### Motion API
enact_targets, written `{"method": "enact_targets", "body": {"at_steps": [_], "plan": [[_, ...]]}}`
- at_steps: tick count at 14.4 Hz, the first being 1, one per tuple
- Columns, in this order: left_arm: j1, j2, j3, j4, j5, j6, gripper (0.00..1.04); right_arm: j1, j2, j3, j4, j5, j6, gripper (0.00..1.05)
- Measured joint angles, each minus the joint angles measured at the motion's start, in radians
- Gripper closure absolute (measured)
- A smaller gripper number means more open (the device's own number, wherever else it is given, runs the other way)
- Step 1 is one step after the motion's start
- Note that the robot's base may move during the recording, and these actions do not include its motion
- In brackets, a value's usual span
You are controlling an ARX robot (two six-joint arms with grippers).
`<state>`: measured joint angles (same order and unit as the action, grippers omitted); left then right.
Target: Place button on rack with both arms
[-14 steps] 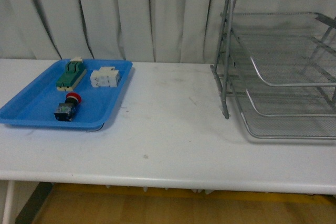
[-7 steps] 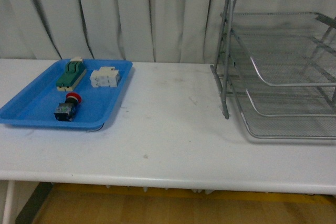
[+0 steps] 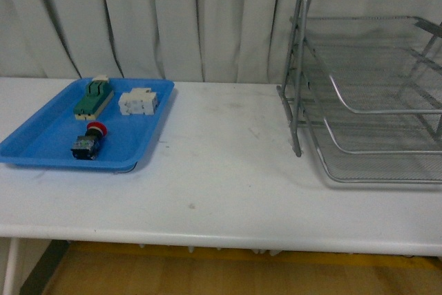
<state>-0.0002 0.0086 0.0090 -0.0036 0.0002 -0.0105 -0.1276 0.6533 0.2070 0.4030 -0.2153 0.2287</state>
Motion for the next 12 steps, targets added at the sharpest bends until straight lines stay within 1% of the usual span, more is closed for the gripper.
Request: {"method": "enact_targets", "body": {"at_steps": [1, 2, 3, 4, 5, 7, 8, 9, 10, 11, 12], "plan": [[0.000, 0.000, 0.000, 0.000, 0.000, 0.000, 0.07, -0.023, 0.230, 0.107, 0.150, 0.023, 0.060, 0.06], [0.000, 0.000, 0.000, 0.000, 0.000, 0.000, 0.07, -0.041, 0.484, 0.232, 0.206, 0.072, 0.156, 0.06], [0.000, 0.000, 0.000, 0.000, 0.000, 0.000, 0.07, -0.064, 0.645, 0.285, 0.230, 0.069, 0.275, 0.06], [0.000, 0.000, 0.000, 0.000, 0.000, 0.000, 0.07, -0.077, 0.743, 0.278, 0.313, 0.027, 0.413, 0.06], [0.000, 0.000, 0.000, 0.000, 0.000, 0.000, 0.07, -0.089, 0.812, 0.240, 0.460, 0.002, 0.579, 0.06], [0.000, 0.000, 0.000, 0.000, 0.000, 0.000, 0.07, -0.080, 0.971, 0.175, 0.732, -0.003, 0.908, 0.06], [0.000, 0.000, 0.000, 0.000, 0.000, 0.000, 0.07, -0.067, 1.057, 0.167, 0.849, 0.001, 1.044, 0.06], [0.000, 0.000, 0.000, 0.000, 0.000, 0.000, 0.07, -0.049, 1.117, 0.168, 0.884, 0.009, 1.145, 0.06], [0.000, 0.000, 0.000, 0.000, 0.000, 0.000, 0.07, -0.037, 1.165, 0.172, 0.883, 0.012, 1.204, 0.06], [0.000, 0.000, 0.000, 0.000, 0.000, 0.000, 0.07, -0.024, 1.215, 0.184, 0.880, 0.015, 1.240, 0.06], [0.000, 0.000, 0.000, 0.000, 0.000, 0.000, 0.07, -0.016, 1.252, 0.192, 0.883, 0.009, 1.240, 0.06]]}}
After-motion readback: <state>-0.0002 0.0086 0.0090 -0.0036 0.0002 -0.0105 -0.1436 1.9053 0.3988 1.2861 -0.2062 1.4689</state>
